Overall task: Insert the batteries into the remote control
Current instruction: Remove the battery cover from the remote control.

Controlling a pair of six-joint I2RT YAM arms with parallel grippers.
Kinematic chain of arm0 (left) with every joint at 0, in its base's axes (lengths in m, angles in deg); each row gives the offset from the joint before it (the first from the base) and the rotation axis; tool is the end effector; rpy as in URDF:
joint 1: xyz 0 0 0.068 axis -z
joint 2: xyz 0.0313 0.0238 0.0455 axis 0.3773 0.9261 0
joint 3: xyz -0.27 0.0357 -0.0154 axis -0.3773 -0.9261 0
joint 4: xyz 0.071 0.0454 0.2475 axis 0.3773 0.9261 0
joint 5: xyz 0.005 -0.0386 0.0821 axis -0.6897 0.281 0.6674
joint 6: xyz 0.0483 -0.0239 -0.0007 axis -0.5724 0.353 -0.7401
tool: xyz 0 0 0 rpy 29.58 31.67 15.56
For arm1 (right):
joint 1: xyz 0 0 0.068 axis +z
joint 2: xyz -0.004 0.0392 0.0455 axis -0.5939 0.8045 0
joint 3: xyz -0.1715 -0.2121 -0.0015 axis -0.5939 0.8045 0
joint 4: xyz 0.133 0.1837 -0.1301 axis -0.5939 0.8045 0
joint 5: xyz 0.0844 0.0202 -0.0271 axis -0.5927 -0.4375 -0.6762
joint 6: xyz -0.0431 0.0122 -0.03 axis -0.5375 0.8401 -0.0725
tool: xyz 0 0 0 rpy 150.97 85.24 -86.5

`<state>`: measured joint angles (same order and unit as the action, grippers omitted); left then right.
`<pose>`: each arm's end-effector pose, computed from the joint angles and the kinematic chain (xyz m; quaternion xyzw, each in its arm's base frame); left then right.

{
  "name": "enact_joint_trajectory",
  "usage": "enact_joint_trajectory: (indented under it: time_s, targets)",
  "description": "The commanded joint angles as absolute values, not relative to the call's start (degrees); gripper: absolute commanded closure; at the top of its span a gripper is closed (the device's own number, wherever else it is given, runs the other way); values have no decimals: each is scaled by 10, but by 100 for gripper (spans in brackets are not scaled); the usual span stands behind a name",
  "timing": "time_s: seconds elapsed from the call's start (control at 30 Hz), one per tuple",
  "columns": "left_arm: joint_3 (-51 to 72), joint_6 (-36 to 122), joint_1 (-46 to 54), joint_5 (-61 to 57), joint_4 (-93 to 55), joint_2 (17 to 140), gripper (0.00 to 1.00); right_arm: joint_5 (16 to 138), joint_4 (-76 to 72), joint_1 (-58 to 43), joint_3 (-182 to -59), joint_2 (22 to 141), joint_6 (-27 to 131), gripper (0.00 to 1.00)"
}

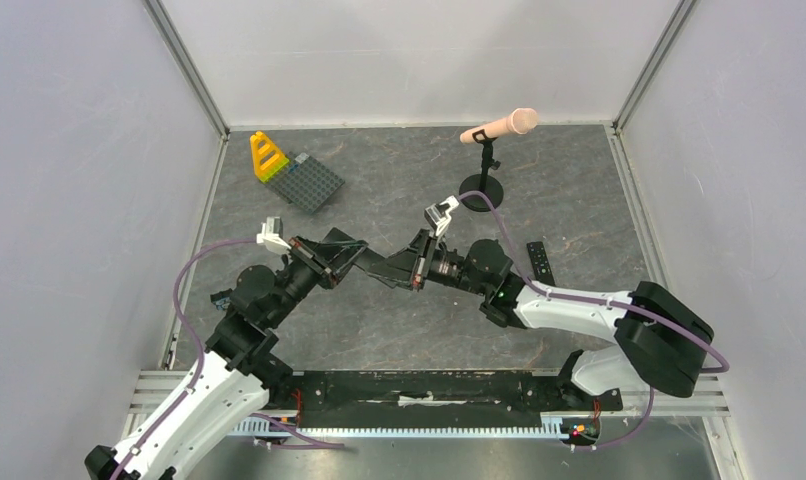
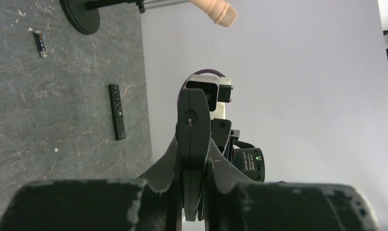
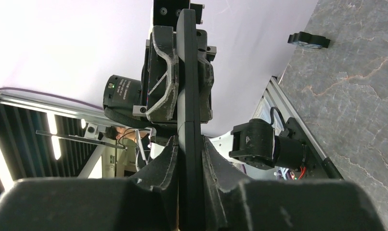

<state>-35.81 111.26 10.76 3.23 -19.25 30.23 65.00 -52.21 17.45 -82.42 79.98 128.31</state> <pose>0.1164 -0.0777 0.2915 -0.2591 0.6490 -0.6055 0.3810 0.1678 0.2500 0.2659 0.0436 0.6626 0.7290 0.1663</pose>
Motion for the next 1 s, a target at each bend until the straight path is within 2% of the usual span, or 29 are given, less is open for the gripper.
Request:
enact_joint_trajectory:
  time_s: [0.0, 0.13, 0.6, 0.97]
  targets:
    - [-333, 1132, 109, 54, -283, 295, 98, 641, -508, 176, -771, 789, 1264, 96]
    - [-336, 1127, 109, 61, -300, 291, 98, 608, -549, 176, -746, 788, 1264, 100]
    - [-334, 1113, 109, 100, -272, 272, 98, 573, -550, 174, -706, 736, 1226, 100]
    - [-330, 1093, 109, 69, -261, 290, 98, 583, -496, 171, -738, 749, 1243, 84]
